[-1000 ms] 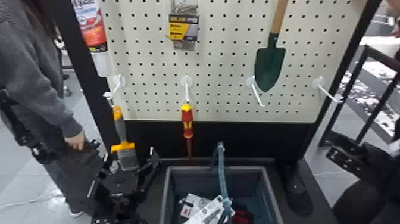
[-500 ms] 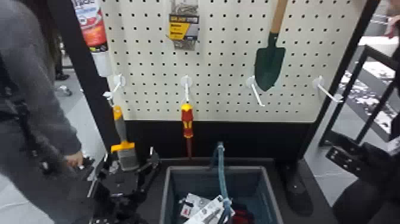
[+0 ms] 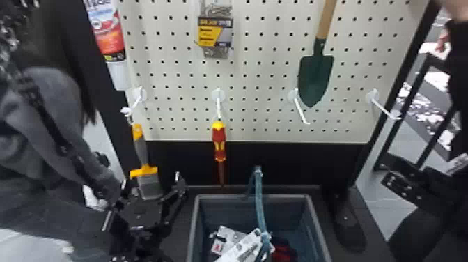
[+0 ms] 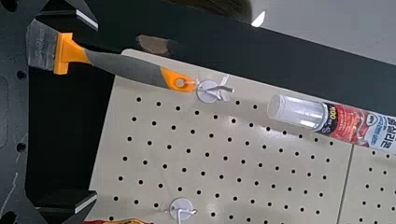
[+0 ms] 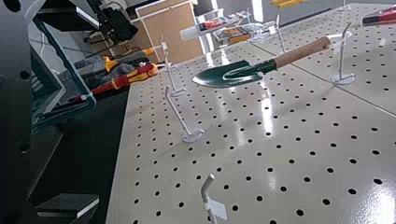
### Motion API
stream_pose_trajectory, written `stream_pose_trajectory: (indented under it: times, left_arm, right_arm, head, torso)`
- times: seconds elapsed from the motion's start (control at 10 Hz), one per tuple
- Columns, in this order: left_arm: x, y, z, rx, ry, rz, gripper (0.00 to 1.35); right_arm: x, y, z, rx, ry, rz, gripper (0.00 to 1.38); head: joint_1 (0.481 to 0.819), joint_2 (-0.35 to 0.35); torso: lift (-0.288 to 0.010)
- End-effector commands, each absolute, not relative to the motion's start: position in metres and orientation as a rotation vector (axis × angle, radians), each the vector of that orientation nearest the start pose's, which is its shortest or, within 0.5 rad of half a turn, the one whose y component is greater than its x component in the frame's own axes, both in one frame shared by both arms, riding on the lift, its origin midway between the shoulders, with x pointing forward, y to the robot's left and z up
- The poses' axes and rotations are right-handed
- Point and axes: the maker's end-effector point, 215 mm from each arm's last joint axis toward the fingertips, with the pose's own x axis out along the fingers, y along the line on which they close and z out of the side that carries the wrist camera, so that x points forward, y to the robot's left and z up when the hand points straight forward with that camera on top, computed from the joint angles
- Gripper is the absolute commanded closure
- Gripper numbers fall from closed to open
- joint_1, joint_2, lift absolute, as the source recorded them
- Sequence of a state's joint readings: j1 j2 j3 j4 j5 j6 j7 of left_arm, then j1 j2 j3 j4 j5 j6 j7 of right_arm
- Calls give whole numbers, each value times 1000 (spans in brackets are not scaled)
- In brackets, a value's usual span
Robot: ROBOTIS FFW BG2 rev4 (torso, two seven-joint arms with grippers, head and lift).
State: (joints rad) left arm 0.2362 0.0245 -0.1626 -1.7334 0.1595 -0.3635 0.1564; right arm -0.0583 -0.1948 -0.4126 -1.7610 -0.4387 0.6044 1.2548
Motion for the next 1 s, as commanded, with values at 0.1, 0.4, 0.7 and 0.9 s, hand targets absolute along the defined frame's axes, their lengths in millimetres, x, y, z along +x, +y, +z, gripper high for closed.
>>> stream_pose_trajectory:
  times: [0.1,0.4,0.7,0.9]
  left_arm:
    - [507,190,-283,-214,-257,30,-2]
    - [507,190,-283,-214,-257,30,-2]
    - [507,190,-283,-214,-257,30,-2]
    - [507,190,-283,-214,-257,30,-2]
  right_arm:
    - [490,-244,-235,392,14,990,-2]
    - [490,-244,-235,392,14,990,-2]
    - [490,-244,-235,392,14,990,-2]
    - [490,-244,-235,392,14,990,-2]
  head:
    - [549,0]
    - [549,0]
    - [549,0]
    - [549,0]
  torso:
    - [-100]
    - [-100]
    - [-100]
    - [-100]
